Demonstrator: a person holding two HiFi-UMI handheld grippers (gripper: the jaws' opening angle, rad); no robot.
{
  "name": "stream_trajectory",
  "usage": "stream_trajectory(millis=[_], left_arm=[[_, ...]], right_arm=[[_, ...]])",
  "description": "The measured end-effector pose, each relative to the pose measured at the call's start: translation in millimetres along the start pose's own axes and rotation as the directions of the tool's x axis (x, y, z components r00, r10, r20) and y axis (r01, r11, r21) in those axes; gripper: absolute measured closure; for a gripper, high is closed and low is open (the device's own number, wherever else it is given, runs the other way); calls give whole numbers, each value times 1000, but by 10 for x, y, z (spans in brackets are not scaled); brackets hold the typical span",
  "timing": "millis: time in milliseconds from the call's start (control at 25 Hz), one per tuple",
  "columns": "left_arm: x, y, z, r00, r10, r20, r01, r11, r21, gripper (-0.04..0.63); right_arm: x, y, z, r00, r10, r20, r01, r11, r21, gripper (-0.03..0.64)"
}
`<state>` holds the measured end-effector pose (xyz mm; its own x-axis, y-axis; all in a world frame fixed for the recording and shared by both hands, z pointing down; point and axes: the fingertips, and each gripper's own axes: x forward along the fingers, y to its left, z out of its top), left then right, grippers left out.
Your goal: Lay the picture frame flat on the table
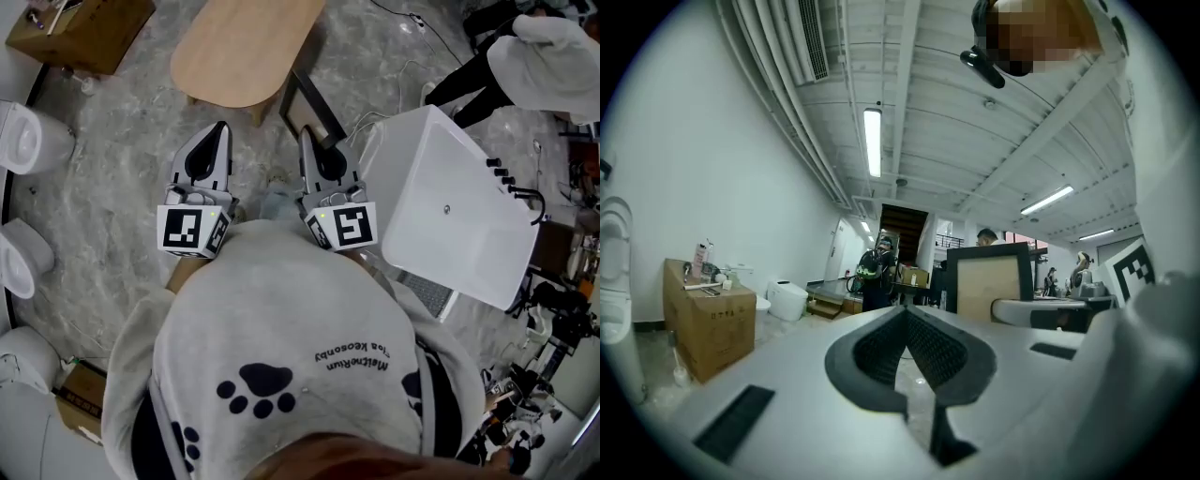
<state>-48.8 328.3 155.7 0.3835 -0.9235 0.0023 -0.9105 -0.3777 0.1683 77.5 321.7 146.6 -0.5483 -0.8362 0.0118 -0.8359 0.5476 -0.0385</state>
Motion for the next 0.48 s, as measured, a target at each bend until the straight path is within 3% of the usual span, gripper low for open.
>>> stream_trajectory(millis=[480], left_arm=[[795, -196, 5, 990, 137, 38, -137, 991, -9, 586]], right_arm=[[452, -925, 124, 985, 164, 42, -165, 986, 10, 598]])
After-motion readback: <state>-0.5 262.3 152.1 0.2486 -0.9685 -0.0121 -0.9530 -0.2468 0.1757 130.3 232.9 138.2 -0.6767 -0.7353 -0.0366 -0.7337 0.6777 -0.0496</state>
